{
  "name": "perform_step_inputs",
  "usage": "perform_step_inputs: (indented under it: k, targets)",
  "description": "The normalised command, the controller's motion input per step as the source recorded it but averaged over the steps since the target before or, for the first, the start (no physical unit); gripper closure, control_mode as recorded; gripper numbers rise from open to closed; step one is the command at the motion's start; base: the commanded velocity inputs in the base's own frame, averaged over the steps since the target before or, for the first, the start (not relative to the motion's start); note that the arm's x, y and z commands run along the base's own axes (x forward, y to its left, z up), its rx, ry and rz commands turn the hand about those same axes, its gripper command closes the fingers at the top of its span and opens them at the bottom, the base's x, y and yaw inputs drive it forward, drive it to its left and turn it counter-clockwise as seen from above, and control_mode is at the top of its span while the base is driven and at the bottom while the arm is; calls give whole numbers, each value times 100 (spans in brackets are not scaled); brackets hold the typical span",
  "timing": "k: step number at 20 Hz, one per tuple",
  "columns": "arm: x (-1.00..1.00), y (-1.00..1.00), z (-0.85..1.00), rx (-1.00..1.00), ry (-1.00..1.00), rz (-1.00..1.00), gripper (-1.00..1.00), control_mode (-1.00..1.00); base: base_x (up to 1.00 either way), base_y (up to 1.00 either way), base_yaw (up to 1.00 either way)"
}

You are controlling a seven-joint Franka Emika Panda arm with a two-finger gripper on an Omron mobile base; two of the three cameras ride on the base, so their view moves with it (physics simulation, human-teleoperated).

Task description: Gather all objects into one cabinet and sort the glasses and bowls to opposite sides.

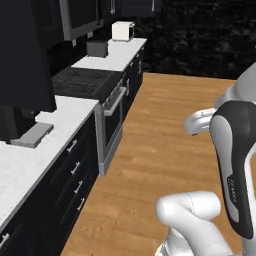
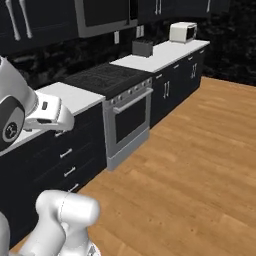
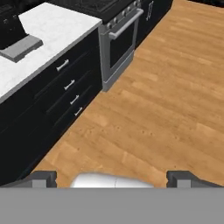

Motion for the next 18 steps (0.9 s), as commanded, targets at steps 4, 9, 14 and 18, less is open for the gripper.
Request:
perform_step_inputs:
  k: [4, 9, 14, 18]
  targets:
    - [0, 0, 0, 0, 0, 0, -100, 100, 100, -29, 5]
    - [0, 0, 0, 0, 0, 0, -100, 100, 100, -64, -9]
    - [0, 0, 0, 0, 0, 0, -100, 100, 60, -10, -67]
    - [0, 0, 0, 0, 0, 0, -100, 100, 15, 24, -91]
